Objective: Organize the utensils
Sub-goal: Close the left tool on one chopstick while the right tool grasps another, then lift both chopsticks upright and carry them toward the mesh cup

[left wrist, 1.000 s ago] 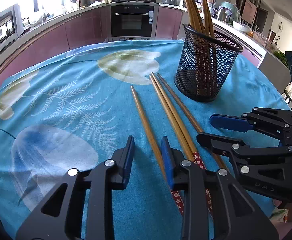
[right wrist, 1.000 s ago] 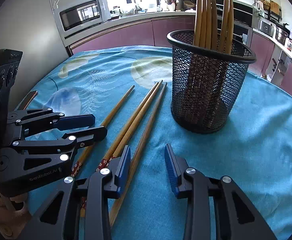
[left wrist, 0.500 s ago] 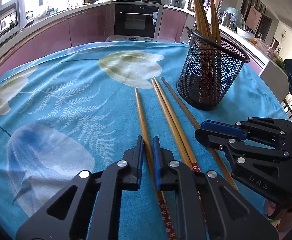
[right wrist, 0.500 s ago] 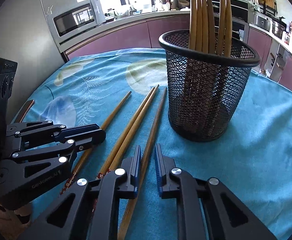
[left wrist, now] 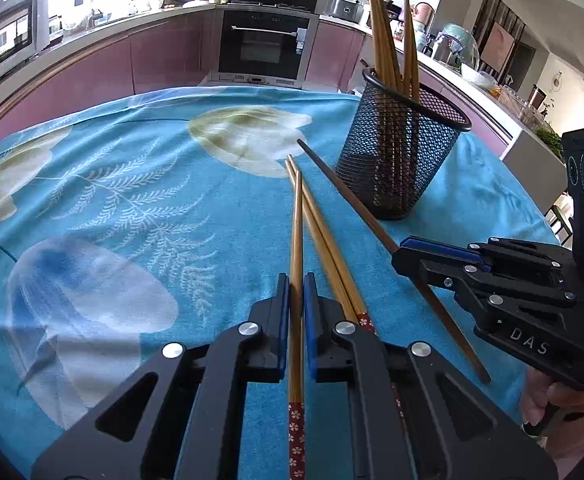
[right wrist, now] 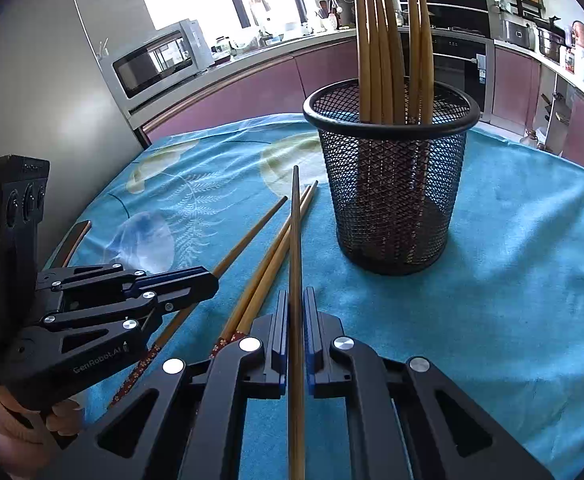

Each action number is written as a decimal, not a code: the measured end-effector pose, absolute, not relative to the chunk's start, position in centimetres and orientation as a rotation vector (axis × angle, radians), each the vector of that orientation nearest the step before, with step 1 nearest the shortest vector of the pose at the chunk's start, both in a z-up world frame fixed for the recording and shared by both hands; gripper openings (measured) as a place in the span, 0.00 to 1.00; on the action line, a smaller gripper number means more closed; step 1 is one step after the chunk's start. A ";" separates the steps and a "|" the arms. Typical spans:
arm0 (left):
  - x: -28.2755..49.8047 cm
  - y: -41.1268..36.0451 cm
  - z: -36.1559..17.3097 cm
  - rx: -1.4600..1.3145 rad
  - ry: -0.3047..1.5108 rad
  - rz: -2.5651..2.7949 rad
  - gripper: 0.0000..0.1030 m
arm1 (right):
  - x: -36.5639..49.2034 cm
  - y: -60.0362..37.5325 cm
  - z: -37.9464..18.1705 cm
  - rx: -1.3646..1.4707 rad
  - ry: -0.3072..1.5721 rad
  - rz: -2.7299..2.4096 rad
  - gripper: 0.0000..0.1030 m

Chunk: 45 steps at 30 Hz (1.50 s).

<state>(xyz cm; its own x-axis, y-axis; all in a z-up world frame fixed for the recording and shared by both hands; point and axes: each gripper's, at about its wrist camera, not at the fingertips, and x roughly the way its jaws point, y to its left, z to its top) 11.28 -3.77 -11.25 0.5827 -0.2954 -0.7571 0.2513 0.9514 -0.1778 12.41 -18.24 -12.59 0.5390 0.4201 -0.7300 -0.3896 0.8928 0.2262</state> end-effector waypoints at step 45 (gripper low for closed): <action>10.7 -4.6 -8.9 -0.045 0.858 -0.366 0.08 | 11.2 -18.7 -10.8 0.036 0.832 0.551 0.06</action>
<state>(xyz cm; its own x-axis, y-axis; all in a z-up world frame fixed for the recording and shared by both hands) 10.69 -4.61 -8.92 0.5952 -0.3332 -0.7313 0.2976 0.9367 -0.1845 11.24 -18.68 -10.83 0.5420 0.4775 -0.6915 -0.4502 0.8598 0.2408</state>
